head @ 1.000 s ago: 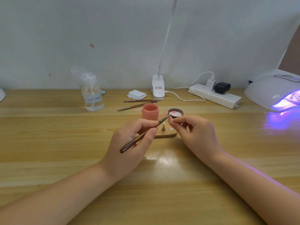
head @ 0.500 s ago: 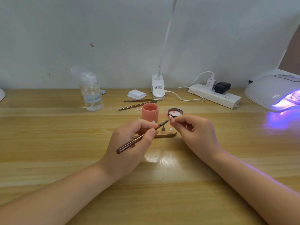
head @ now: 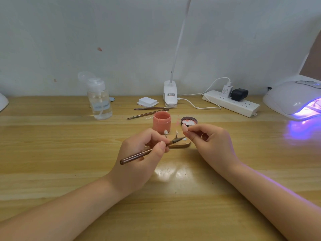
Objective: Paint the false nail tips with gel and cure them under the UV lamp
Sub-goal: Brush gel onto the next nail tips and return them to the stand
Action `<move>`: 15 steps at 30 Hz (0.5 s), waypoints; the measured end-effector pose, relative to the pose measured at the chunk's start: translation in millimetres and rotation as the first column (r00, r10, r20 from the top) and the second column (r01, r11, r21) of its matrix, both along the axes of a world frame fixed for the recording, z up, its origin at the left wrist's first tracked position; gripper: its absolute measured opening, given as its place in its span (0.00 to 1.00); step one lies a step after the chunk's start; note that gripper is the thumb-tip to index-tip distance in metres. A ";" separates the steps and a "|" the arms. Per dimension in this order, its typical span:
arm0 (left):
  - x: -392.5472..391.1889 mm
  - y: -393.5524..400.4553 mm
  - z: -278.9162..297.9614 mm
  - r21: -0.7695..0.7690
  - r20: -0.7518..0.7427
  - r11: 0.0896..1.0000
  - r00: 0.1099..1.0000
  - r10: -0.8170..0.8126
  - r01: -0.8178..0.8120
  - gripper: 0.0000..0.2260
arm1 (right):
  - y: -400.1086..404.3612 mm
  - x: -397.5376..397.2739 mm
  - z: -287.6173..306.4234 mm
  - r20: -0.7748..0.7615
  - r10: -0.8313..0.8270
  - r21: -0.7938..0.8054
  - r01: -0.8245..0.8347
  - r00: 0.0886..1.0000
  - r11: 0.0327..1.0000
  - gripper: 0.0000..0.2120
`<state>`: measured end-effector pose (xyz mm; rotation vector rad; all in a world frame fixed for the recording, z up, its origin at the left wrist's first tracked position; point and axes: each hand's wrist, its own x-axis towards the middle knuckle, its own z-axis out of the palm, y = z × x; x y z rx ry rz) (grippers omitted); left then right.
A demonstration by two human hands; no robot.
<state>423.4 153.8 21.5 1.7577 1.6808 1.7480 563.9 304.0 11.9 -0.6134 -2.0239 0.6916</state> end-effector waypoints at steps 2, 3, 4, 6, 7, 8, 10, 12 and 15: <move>-0.2 0.3 7.1 0.020 0.024 0.999 0.999 0.024 -0.025 0.04 | -0.1 -0.3 -0.2 0.002 -0.008 0.000 0.008 1.000 1.000 0.05; -1.8 2.4 12.5 0.029 0.048 0.998 0.998 0.050 -0.052 0.04 | 0.0 -0.5 -0.5 0.007 -0.010 0.000 0.010 1.000 1.000 0.05; -4.6 5.9 19.7 0.031 0.073 0.995 0.993 0.091 -0.093 0.05 | 0.4 -0.6 -0.6 0.014 -0.012 0.002 0.012 1.000 1.000 0.05; -17.1 17.1 37.0 -0.002 0.123 0.973 0.966 0.228 -0.229 0.06 | 1.1 -0.7 -1.3 0.030 -0.015 0.011 0.014 0.999 1.000 0.04; -26.3 24.0 46.2 -0.039 0.141 0.956 0.945 0.295 -0.292 0.06 | 1.4 -0.8 -1.3 0.033 -0.017 0.012 0.016 0.999 1.000 0.04; -35.8 31.4 55.8 -0.089 0.147 0.938 0.927 0.345 -0.335 0.05 | 1.4 -1.1 -1.3 0.028 -0.019 0.009 0.019 0.999 1.000 0.03; -51.1 47.2 72.5 -0.184 0.112 0.901 0.903 0.416 -0.392 0.06 | 1.2 -1.7 -1.3 0.010 -0.024 0.008 0.024 1.000 1.000 0.01; -59.1 62.3 85.2 -0.259 -0.003 0.858 0.889 0.458 -0.443 0.07 | 1.0 -2.0 -1.6 0.013 -0.031 0.024 0.031 0.999 0.999 0.02; -62.1 85.9 93.0 -0.380 -0.198 0.794 0.880 0.431 -0.474 0.10 | 1.6 -1.6 -1.6 0.025 -0.039 0.035 0.038 0.999 0.999 0.03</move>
